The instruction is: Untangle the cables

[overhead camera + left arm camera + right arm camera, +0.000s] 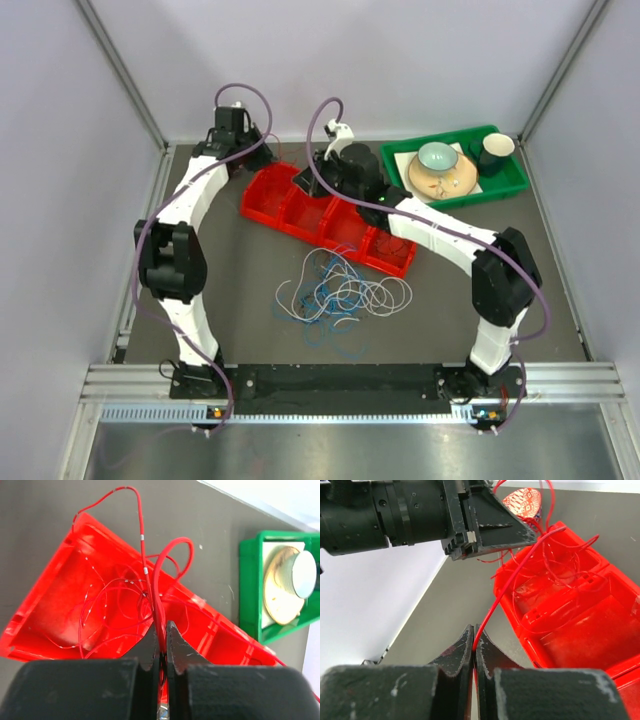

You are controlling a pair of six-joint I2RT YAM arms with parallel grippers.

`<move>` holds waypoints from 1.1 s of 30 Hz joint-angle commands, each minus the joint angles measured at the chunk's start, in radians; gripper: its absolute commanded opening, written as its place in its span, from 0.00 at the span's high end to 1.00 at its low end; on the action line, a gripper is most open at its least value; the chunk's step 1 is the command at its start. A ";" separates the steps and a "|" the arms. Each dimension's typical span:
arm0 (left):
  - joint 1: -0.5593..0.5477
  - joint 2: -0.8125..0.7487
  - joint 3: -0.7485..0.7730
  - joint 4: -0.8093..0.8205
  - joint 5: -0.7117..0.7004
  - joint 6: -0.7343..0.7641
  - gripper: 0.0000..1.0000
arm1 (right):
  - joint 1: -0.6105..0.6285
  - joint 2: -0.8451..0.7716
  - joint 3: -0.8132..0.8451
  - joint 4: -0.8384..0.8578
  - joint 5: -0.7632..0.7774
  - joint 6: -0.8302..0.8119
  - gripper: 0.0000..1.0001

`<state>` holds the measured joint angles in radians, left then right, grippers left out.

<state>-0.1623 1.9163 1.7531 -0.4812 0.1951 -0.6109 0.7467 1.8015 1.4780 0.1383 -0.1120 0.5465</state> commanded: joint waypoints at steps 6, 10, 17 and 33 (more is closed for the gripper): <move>0.030 0.052 -0.038 0.099 0.017 -0.046 1.00 | -0.009 -0.077 -0.019 0.029 -0.009 0.003 1.00; 0.029 0.104 -0.017 0.102 0.023 -0.043 1.00 | -0.010 -0.100 -0.022 0.009 -0.005 -0.010 1.00; 0.021 0.177 0.028 0.089 -0.005 -0.015 1.00 | -0.024 -0.077 0.045 -0.061 -0.024 -0.022 1.00; 0.003 0.034 0.008 0.038 -0.068 0.063 0.21 | -0.046 0.117 0.281 -0.128 -0.057 -0.002 1.00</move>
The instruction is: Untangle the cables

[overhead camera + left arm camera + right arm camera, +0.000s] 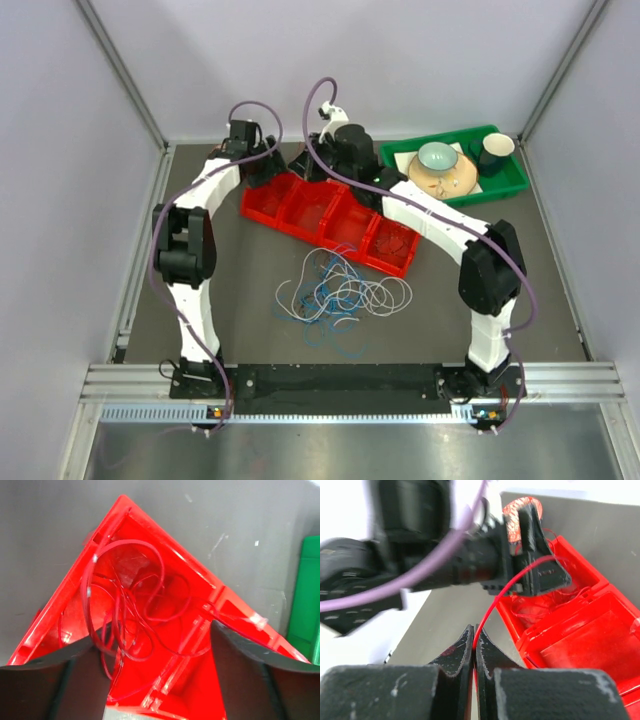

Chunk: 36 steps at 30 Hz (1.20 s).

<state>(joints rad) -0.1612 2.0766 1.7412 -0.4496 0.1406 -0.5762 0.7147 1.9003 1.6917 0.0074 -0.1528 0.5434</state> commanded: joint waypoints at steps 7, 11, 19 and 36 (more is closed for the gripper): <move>0.028 -0.190 0.014 -0.023 0.008 0.026 0.01 | -0.031 0.057 0.091 0.002 -0.028 -0.011 1.00; 0.052 -0.197 -0.008 -0.029 0.045 0.009 0.01 | -0.041 0.111 0.138 0.002 -0.039 -0.014 1.00; 0.120 -0.311 -0.057 -0.075 0.031 -0.013 0.01 | -0.055 0.314 0.347 -0.004 -0.063 0.020 1.00; 0.154 -0.797 -0.384 -0.149 -0.007 -0.025 0.01 | -0.058 0.807 0.864 0.097 -0.110 0.121 1.00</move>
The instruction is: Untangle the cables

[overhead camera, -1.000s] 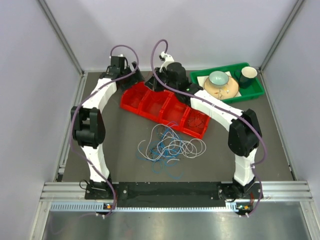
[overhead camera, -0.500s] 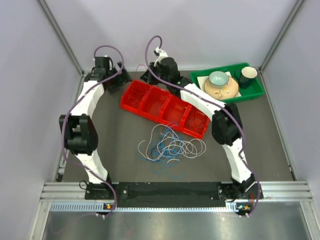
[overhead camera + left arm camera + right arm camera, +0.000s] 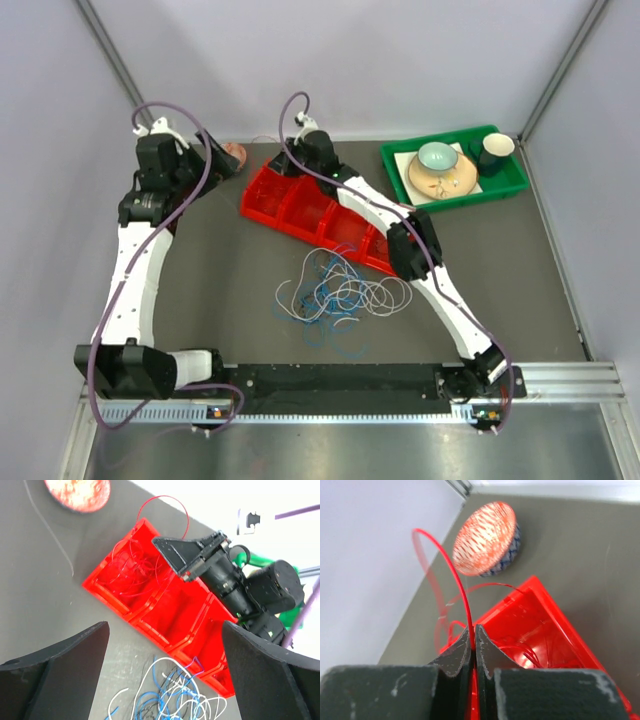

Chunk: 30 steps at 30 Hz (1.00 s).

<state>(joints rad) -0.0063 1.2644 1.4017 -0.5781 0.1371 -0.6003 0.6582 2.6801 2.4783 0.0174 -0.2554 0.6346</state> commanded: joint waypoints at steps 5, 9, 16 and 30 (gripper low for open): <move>-0.001 0.033 -0.064 -0.003 0.024 0.004 0.01 | 0.001 0.040 0.074 0.087 -0.011 0.025 0.90; -0.001 0.052 -0.073 0.000 0.013 0.016 0.01 | 0.003 0.011 0.050 0.085 -0.021 0.014 0.52; -0.001 0.084 -0.069 0.015 0.010 0.028 0.01 | 0.004 -0.106 -0.044 0.066 -0.015 -0.021 0.19; -0.001 0.152 -0.015 0.043 0.027 0.031 0.01 | 0.017 -0.300 -0.248 -0.118 0.018 -0.067 0.03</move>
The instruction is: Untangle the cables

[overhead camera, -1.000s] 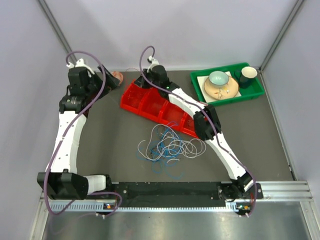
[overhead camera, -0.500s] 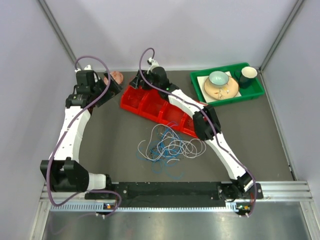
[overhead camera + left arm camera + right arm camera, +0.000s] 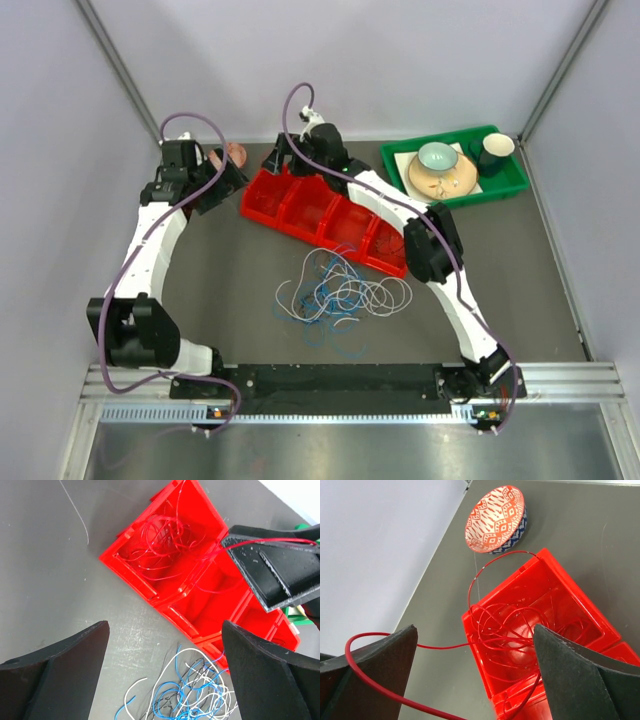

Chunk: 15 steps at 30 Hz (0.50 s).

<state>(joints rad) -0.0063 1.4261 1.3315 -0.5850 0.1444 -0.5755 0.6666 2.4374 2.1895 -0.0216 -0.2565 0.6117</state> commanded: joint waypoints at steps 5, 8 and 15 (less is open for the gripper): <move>0.000 -0.024 0.041 0.056 0.029 0.005 0.01 | 0.008 0.006 0.148 -0.142 -0.006 -0.046 0.03; -0.001 -0.027 0.044 0.051 0.026 0.014 0.01 | 0.007 0.040 0.206 -0.218 0.006 -0.050 0.02; -0.001 0.029 0.032 0.225 0.216 0.035 0.01 | 0.008 0.032 0.193 -0.253 0.013 -0.076 0.02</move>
<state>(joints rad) -0.0063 1.4300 1.3426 -0.5571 0.2073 -0.5694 0.6674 2.4588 2.3493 -0.2462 -0.2489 0.5636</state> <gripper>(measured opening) 0.989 0.974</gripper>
